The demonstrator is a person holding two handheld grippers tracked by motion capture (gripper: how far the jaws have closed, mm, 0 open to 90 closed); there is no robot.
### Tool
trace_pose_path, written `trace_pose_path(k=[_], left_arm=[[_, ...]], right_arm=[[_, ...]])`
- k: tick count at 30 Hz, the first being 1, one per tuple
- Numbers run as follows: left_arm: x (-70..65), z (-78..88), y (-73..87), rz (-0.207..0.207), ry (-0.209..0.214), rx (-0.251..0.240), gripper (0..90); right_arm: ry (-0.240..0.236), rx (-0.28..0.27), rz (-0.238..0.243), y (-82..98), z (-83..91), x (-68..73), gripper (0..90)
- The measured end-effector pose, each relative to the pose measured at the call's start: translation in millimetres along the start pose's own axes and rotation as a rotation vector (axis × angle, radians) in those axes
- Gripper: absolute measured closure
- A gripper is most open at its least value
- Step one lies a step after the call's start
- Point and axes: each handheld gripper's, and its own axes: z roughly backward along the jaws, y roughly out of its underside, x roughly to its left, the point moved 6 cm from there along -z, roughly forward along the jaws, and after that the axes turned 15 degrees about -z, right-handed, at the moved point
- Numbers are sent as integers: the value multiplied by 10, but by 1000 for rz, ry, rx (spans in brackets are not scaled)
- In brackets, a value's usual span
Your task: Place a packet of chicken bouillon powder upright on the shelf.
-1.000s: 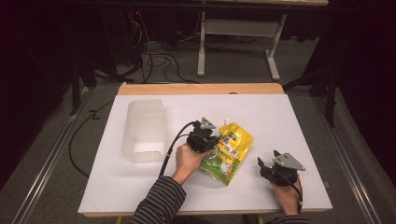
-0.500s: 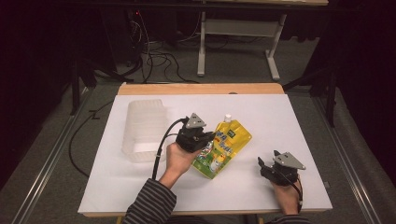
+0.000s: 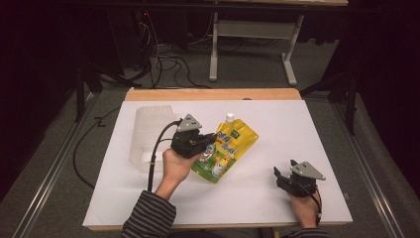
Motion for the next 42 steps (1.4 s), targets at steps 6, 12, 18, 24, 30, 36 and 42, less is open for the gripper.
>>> trace_pose_path(k=[6,12,18,24,30,36,42], left_arm=[[85,107,-17,2,-30,0,885],[200,337,-18,21,-66,-50,885],[264,476,-38,30,-91,-62,884],[382,638,-6,69,-115,-94,882],[484,859,30,74,-171,-116,882],[618,1049,84,95,-227,-137,882],[698,1205,145,84,-280,-154,882]], right_arm=[[2,-11,-11,-5,7,-10,332],[4,-2,13,1,-5,7,333],[4,-10,-2,-5,4,-8,333],[3,-8,6,-2,0,3,333],[-5,-16,-2,-5,9,-2,331],[1,-11,2,-2,6,4,331],[0,-5,13,0,-3,9,331]])
